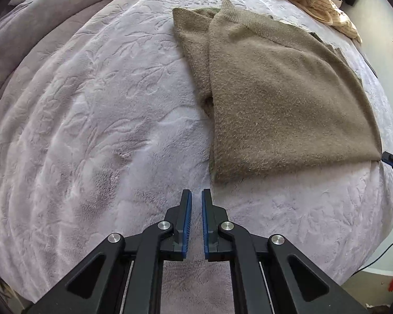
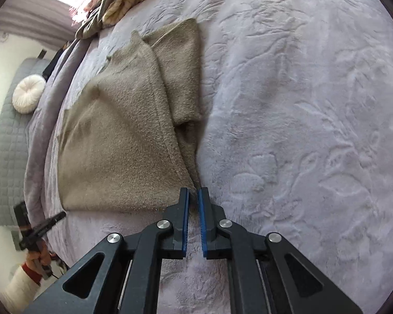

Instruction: Fold small clothes

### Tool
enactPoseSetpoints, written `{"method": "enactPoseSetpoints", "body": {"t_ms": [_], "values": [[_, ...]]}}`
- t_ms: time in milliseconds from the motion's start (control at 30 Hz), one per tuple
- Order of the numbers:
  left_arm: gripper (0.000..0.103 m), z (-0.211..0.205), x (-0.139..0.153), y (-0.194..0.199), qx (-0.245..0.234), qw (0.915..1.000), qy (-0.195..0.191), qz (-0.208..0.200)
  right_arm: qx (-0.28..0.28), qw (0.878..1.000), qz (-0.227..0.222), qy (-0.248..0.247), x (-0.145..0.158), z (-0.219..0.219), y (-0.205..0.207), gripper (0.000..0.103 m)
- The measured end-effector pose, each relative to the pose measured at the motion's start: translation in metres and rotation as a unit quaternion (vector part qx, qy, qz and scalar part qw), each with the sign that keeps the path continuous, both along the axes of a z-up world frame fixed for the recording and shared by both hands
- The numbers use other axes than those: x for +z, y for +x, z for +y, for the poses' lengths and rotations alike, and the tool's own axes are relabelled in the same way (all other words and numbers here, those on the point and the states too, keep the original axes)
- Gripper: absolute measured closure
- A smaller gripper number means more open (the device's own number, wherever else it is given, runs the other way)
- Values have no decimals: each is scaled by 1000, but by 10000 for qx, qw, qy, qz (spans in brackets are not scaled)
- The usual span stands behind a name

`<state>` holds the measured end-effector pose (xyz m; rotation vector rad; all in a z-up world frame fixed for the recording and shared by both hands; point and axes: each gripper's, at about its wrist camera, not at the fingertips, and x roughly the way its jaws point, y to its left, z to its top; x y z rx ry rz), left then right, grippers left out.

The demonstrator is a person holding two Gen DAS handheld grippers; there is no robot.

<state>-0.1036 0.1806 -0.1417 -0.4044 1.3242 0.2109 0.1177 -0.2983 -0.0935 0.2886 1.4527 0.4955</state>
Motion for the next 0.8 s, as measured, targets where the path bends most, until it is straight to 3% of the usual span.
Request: {"method": "enactPoseSetpoints", "body": {"t_ms": [33,100,133,267,333,367,400,433,467,500,533,667,700,800], "values": [[95,0,1,-3,127,9999,38,21,-153,9998,83,131,2,-4,-3,83],[95,-2,2,-5,281,9995,129,95,-485,9962,287,664,3,-11,-15,45],[95,-4,1,-5,321,9994,129,92,-626,9935,375,874,1,-11,-20,39],[95,-16,-3,-3,411,9991,-4,126,-1235,9832,589,1211,-21,-5,-23,47],[95,-27,-1,0,406,9990,-69,145,-1654,9741,766,1340,-35,-3,-18,71],[95,-29,1,1,403,9991,-67,136,-1751,9720,841,1320,-39,-1,-18,92],[95,-33,3,4,405,9991,-71,114,-1779,9717,840,1305,-39,0,-17,92],[87,-35,5,5,419,9991,-92,77,-1726,9748,710,1220,-35,2,-18,93],[45,-35,6,5,451,9989,-109,51,-1612,9804,503,1015,-30,4,-19,93],[20,-35,8,5,544,9985,-76,38,-1538,9840,393,811,-29,5,-18,93],[5,-34,11,2,639,9979,-10,-47,-1559,9845,418,680,-33,4,-19,93],[5,-32,20,2,734,9971,114,-166,-1460,9869,465,508,-31,4,-17,91],[5,-32,20,2,742,9970,163,-156,-1334,9899,364,317,-23,8,-17,86],[5,-32,23,4,807,9961,310,-149,-1185,9922,-194,-320,9,13,-18,84]]}}
